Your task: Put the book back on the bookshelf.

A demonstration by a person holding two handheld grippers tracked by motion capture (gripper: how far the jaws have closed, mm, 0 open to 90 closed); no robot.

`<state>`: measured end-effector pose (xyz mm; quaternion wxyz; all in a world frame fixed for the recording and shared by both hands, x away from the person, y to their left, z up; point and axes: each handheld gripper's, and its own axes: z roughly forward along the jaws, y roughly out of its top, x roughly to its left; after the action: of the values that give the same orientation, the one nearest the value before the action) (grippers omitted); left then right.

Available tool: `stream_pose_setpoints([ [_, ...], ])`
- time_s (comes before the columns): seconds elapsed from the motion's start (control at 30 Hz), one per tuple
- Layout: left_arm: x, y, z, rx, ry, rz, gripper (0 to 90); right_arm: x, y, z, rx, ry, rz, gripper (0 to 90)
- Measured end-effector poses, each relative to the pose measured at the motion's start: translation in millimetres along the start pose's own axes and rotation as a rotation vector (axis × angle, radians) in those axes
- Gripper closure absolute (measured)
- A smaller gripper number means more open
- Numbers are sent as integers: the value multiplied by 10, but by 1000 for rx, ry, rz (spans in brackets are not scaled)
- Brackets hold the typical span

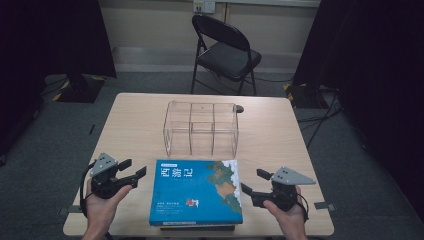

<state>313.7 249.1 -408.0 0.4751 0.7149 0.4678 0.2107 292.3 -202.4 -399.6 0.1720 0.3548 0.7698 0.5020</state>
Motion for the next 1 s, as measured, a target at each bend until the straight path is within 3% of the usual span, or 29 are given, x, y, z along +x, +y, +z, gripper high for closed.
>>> stream_pose_setpoints([
  [0.1, -53, 76, 57, -21, -34, -8, 428, 81, 11, 11, 1, 28, -4, 202],
  [0.13, -74, 113, 74, -14, -41, 2, 432, 157, 6, 32, 9, 61, -12, 201],
  [0.2, -93, 188, 119, -23, -104, -35, 440, 192, 3, 42, 17, 70, -20, 197],
  [0.23, -105, 224, 142, -28, -112, -55, 453, 226, -2, 53, 21, 74, -21, 185],
  [0.3, -139, 286, 194, -26, -108, -29, 454, 312, -41, 89, 30, 106, -24, 183],
  [0.37, -159, 300, 303, -14, -94, 24, 476, 347, -80, 109, 30, 116, -24, 177],
  [0.4, -159, 300, 303, -14, -94, 24, 474, 347, -80, 109, 30, 116, -24, 177],
  [0.47, -146, 270, 402, 39, -76, 58, 482, 361, -122, 133, 44, 116, -26, 172],
  [0.5, -133, 239, 443, 42, -78, 52, 507, 369, -174, 155, 56, 119, -25, 155],
  [0.57, -98, 174, 496, 28, -119, -5, 493, 372, -197, 163, 66, 117, -29, 151],
  [0.6, -94, 155, 515, 40, -120, -17, 489, 370, -213, 157, 68, 117, -33, 151],
  [0.7, -112, 141, 523, 51, -141, 31, 488, 354, -243, 140, 78, 117, -26, 139],
  [0.9, -203, 123, 559, 56, -179, 54, 498, 382, -292, 149, 71, 135, -30, 124],
  [1.0, -214, 122, 570, 56, -177, 42, 482, 372, -300, 151, 68, 141, -28, 122],
])
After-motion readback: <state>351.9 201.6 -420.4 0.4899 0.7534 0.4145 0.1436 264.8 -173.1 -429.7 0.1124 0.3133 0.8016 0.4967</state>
